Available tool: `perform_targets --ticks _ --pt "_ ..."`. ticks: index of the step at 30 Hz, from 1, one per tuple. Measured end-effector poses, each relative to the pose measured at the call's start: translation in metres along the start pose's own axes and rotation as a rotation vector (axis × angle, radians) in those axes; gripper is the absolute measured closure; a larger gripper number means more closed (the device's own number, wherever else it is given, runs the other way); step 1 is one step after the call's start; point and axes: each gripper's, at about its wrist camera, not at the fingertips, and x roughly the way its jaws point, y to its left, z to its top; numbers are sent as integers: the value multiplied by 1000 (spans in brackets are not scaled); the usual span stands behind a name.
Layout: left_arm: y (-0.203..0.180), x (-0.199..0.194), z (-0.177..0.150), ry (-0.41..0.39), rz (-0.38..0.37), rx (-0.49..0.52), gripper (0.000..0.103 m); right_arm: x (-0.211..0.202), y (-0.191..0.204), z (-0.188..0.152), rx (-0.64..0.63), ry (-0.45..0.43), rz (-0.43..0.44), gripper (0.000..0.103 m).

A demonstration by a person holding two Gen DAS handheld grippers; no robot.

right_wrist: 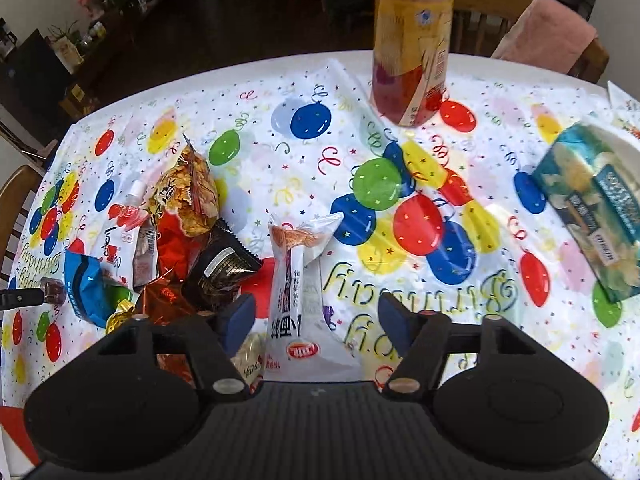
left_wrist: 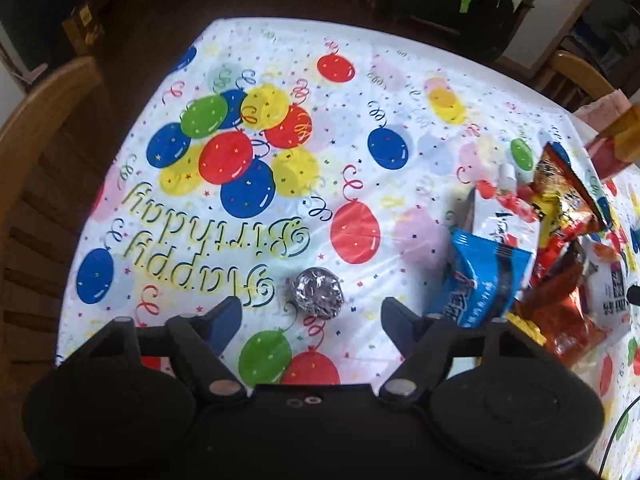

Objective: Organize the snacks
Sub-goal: 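Grasp the foil chocolate ball with the left tool while the right tool grasps the white snack packet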

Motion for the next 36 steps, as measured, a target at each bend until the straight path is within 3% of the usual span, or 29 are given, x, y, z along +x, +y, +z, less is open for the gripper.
perform_targets --ticks 10,16,26,36 --pt "2 17 4 26 -55 -50 55 25 3 4 10 38 47 66" --pt "0 22 4 27 -43 -39 74 32 9 1 3 40 47 83" --pt "4 18 1 16 -32 -43 76 23 15 -2 -15 10 30 89" --pt "8 -9 -7 -14 -39 -30 76 -18 13 -13 -15 -37 43 90"
